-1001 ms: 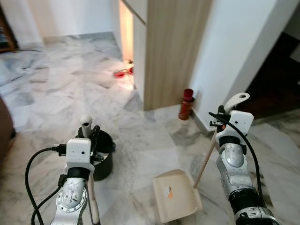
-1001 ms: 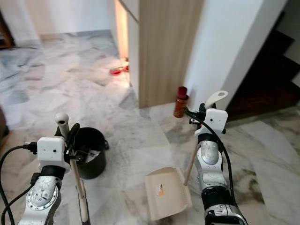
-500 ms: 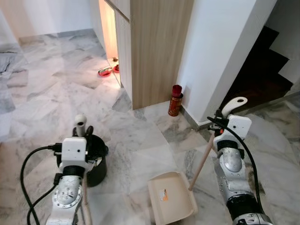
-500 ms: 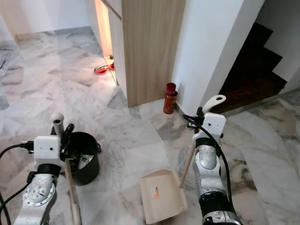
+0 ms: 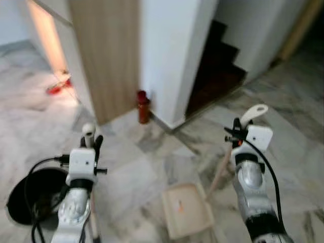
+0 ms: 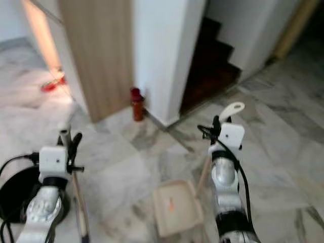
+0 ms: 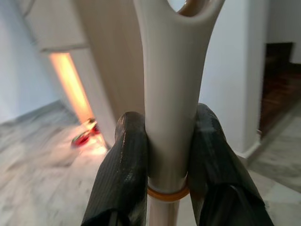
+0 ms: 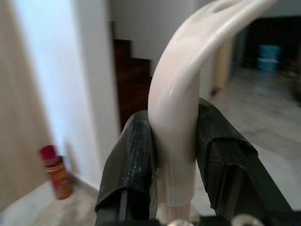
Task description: Sweep floor
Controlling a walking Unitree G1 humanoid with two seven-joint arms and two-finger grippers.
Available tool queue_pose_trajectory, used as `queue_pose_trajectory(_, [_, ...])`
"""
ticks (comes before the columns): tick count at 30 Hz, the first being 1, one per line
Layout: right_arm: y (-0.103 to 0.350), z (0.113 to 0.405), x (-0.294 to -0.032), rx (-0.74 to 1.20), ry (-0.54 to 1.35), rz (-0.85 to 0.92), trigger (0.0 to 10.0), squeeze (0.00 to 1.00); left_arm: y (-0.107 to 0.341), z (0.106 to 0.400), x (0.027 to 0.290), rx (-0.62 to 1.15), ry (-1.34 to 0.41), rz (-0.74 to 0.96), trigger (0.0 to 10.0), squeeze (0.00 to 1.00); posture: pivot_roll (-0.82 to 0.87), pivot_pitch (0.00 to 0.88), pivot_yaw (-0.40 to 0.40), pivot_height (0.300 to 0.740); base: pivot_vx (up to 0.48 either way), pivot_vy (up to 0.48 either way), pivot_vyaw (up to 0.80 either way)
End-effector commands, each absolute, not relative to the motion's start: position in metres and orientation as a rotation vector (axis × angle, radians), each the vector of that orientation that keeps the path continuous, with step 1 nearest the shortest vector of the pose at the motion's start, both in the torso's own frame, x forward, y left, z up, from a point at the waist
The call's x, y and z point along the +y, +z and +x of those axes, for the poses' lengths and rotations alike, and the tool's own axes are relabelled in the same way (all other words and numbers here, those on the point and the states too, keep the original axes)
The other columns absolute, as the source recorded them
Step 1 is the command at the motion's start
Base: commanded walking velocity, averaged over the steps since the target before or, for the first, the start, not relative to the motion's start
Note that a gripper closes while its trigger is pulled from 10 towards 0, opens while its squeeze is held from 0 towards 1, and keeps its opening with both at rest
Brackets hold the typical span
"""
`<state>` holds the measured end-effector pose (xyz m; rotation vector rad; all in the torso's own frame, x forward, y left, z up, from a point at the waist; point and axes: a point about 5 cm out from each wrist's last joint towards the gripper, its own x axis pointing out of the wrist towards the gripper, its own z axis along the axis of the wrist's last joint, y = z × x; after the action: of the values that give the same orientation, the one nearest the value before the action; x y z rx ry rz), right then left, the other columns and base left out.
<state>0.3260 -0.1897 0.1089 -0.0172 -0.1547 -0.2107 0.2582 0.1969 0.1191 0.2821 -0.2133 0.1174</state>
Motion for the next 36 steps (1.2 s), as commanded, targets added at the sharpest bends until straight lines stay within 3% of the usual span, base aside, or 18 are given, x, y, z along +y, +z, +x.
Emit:
queue_pose_trajectory(1, [0.1165, 0.3262, -0.1962, -0.184, -0.226, -0.029, 10.0, 0.0, 0.1228, 0.2608, 0.1885, -0.247, 0.094, 0.268, 10.0, 0.0, -0.02, 0.0, -0.03, 0.74, 0.0, 0.0, -0.8])
queue_pose_trajectory(26, [0.1209, 0.3282, -0.1948, -0.192, -0.236, -0.02, 10.0, 0.0, 0.1228, 0.2622, 0.1912, -0.257, 0.097, 0.281, 10.0, 0.0, -0.02, 0.0, -0.029, 0.74, 0.0, -0.074, -0.8])
queue_pose_trajectory(36, [0.1248, 0.3287, -0.1915, -0.205, -0.219, -0.033, 10.0, 0.0, 0.1217, 0.2653, 0.1851, -0.24, 0.067, 0.179, 10.0, 0.0, -0.02, 0.0, -0.032, 0.74, 0.0, 0.0, -0.8])
